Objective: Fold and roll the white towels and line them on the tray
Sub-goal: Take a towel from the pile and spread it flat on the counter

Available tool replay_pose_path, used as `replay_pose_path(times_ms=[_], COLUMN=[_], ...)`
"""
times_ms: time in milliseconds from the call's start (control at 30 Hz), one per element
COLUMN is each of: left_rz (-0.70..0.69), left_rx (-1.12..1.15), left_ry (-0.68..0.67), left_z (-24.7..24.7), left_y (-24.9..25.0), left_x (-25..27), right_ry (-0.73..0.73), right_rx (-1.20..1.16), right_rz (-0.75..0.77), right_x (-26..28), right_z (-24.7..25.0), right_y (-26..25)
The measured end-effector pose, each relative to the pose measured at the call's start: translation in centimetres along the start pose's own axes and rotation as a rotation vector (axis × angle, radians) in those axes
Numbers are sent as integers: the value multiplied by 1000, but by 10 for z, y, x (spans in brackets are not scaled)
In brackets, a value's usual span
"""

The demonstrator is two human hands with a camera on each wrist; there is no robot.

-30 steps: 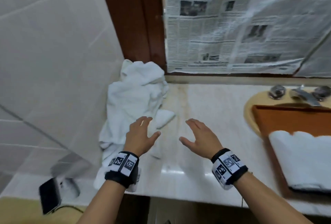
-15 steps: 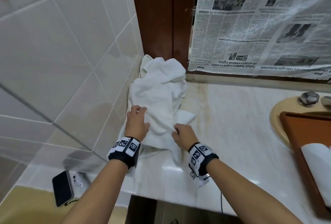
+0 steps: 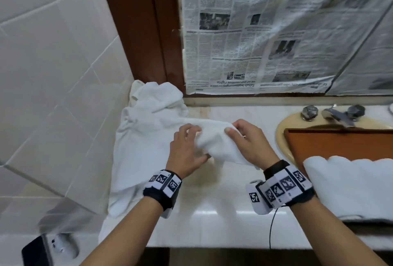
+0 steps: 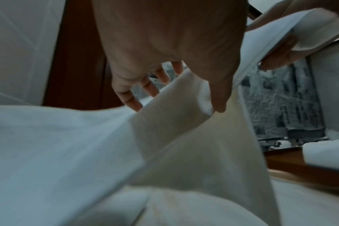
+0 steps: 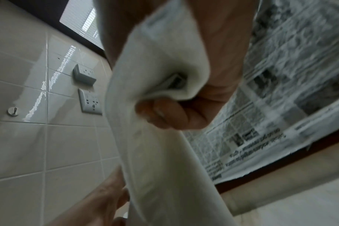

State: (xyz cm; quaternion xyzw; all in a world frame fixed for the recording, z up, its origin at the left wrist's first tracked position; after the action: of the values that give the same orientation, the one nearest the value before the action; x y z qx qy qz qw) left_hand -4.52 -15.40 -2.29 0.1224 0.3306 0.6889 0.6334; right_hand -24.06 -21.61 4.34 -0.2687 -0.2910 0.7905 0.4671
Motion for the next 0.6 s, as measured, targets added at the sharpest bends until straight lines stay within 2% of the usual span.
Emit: replay_pose_path(times_ms=[133, 167, 267, 400, 500, 600], left_rz=[-199, -232, -185, -145, -121, -89], left_rx=[42, 111, 409, 557, 660, 658], left_ry=[-142, -149, -113, -152, -207, -224], left_z=[-23, -29, -41, -56, -64, -72], left_y=[55, 67, 97, 134, 158, 163], left_x=[-9, -9, -6, 0, 9, 19], right_ry=[99, 103, 44, -46, -98, -196], right_rx=[-15, -23, -116, -267, -309, -484], right_rz=[-19, -31, -107, -100, -71, -80], right_x=[21, 27, 45, 66, 74, 81], right_z=[50, 63, 103, 148, 151, 135], right_y=[20, 26, 49, 61, 64, 76])
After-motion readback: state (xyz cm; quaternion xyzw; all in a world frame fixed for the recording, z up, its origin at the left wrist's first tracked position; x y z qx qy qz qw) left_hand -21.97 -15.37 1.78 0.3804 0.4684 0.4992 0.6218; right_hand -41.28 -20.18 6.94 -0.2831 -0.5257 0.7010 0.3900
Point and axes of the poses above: each hand's wrist, its own x-axis away from the middle knuckle, its own z-axis out of the back of the hand, y = z × x, the point moved 3 cm from there along -x, towards the middle knuckle, and after that the axes turned 10 degrees about x, right-handed, at the moved point
